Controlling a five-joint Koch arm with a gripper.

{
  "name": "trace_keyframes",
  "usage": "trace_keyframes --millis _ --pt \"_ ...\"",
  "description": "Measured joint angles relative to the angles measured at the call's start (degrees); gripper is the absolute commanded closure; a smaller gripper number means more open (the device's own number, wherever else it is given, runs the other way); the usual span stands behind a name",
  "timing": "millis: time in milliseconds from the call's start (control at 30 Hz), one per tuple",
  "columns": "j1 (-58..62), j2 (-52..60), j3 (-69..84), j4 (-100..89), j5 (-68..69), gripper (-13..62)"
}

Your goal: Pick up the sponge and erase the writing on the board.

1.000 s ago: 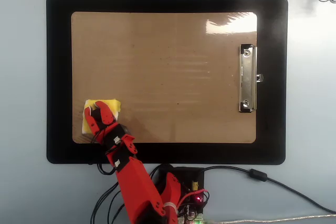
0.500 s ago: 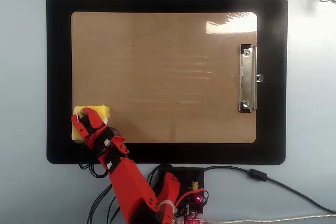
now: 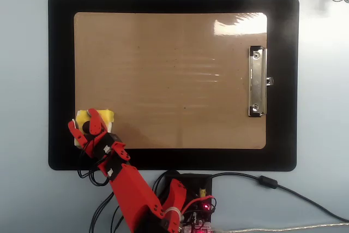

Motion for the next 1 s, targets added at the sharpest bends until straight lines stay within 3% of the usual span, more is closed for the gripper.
trace_keyframes --millis 267,367,467,567,700,1000 --pt "7.38 17.31 2.37 7.47 -0.97 16.0" --pt "13.62 29.88 3.43 17.84 0.70 16.0" --pt "23.03 42.98 4.04 34.98 10.99 16.0" --pt "33.13 44.12 3.25 58.45 22.24 16.1" --pt "45.97 44.21 2.90 74.71 29.18 16.1" --pt "50.10 44.12 3.25 88.68 33.31 16.0"
